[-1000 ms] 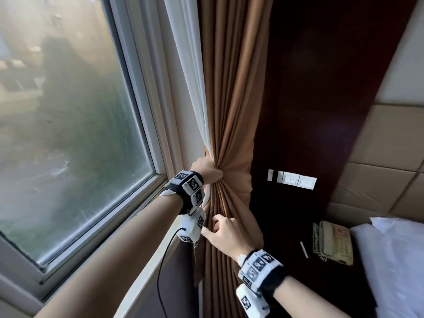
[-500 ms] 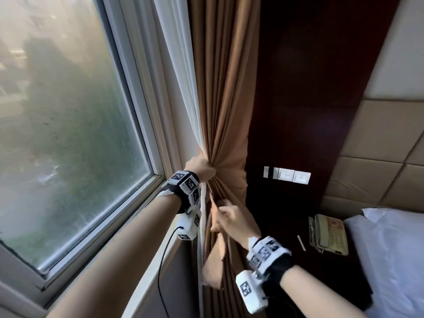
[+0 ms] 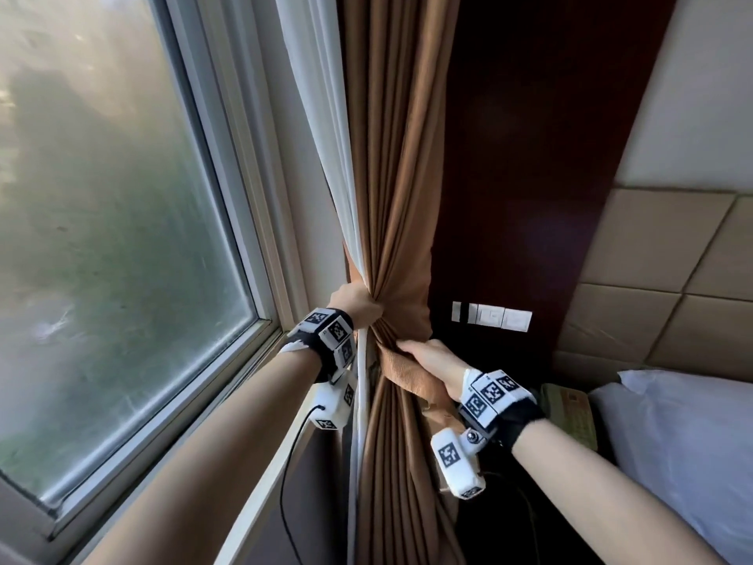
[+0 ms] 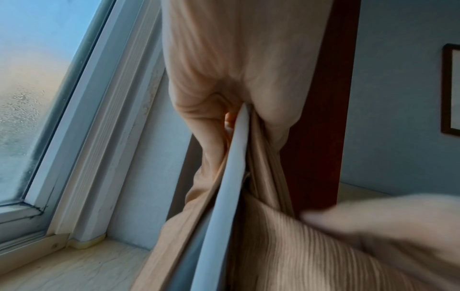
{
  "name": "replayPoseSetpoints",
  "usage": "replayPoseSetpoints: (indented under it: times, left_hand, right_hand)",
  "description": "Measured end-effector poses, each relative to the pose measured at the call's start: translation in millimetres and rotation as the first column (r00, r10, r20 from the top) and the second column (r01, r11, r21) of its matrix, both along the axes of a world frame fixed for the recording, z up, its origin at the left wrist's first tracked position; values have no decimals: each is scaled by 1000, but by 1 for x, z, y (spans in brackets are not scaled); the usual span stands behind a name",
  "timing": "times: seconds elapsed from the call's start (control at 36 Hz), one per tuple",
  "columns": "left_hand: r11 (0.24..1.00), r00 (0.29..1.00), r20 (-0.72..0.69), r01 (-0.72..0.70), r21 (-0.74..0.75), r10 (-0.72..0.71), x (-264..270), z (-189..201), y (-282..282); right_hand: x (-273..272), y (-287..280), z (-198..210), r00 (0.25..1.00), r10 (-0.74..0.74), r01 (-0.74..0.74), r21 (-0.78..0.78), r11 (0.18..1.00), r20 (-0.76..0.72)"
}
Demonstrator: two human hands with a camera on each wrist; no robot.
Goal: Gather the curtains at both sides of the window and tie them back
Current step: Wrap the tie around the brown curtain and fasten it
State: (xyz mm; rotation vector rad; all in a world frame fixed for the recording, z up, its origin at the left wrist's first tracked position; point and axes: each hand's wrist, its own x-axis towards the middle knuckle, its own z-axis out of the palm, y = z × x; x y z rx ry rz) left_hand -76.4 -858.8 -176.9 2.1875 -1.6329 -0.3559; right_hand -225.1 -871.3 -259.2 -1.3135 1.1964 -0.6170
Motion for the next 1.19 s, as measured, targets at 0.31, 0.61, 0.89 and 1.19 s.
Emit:
replayPoseSetpoints:
  times: [0.31,0.61,0.89,1.19]
  left_hand:
    - [997,995,-80,-63,-50,59,-1,1,-1]
    - [996,981,-178,-85,-9,82,-11,15,3]
    - [999,987,-159,-36,11,38,-4,16,13]
    - [1000,996,-87,-7,-28,5,10,13,15]
  right_hand:
    - [-19,49,48,914,-160,-157,-689,708,-372]
    - [-50,51,84,905,-130,-207,-686,698,-406]
    - [-65,25,102,513,-238,-506,-515,692,-825]
    - [-103,-49,88,321,-545,-469,-630,619,-774]
